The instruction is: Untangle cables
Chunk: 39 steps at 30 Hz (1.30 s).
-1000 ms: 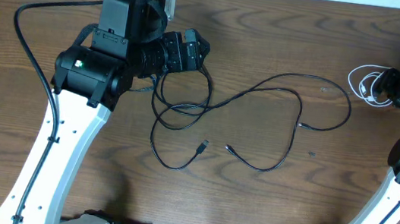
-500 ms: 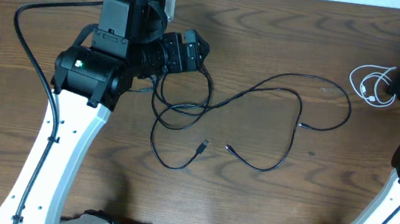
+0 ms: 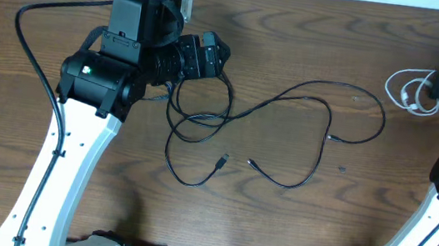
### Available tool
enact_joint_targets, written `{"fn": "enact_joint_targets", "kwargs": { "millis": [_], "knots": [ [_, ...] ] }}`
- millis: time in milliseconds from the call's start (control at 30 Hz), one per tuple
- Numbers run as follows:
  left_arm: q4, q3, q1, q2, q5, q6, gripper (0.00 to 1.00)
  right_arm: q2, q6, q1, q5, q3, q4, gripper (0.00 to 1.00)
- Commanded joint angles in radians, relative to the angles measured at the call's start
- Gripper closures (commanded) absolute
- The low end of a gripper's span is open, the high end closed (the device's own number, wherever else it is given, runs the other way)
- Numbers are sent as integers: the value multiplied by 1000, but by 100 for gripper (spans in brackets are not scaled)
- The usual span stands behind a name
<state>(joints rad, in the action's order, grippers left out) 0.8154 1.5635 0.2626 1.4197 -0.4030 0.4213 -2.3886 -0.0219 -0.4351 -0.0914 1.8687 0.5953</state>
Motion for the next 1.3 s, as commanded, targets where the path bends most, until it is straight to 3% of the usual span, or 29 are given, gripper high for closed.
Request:
{"fn": "enact_joint_targets", "kwargs": {
  "millis": [0,233,333,433,533,667,700,733,933,1000,1133,1267],
  "knots": [
    [8,-5,-3,6,47,-10,10,-104,-60,-22,-137,-20,-75,41],
    [6,-5,-3,6,62,-9,10,-145,-182,-56,-138,-20,-472,30],
    [6,-5,-3,6,84,-5,10,-164,-220,-76,-139,-20,-668,31],
    [2,-5,-3,6,84,-6,10,-158,-225,-90,-135,-15,-699,27],
    [-3,-5,-3,6,84,-6,10,-106,-208,-106,-64,23,-597,25],
    [-6,-5,-3,6,84,-8,9,50,-196,-124,170,64,-397,21],
    [-5,-5,-3,6,85,-11,2,106,-185,-124,225,65,-343,17],
    [-5,-5,-3,6,88,-10,2,161,-178,-122,262,65,-286,1],
    [25,-5,-3,6,109,-117,2,409,-107,-95,378,65,41,1],
    [47,-6,-3,10,109,-168,2,469,-106,-77,513,65,170,1],
    [88,-14,0,53,109,-178,2,491,-102,-34,718,65,303,1],
    [126,-16,21,151,105,-220,3,488,-47,47,748,58,404,6]
  ]
}}
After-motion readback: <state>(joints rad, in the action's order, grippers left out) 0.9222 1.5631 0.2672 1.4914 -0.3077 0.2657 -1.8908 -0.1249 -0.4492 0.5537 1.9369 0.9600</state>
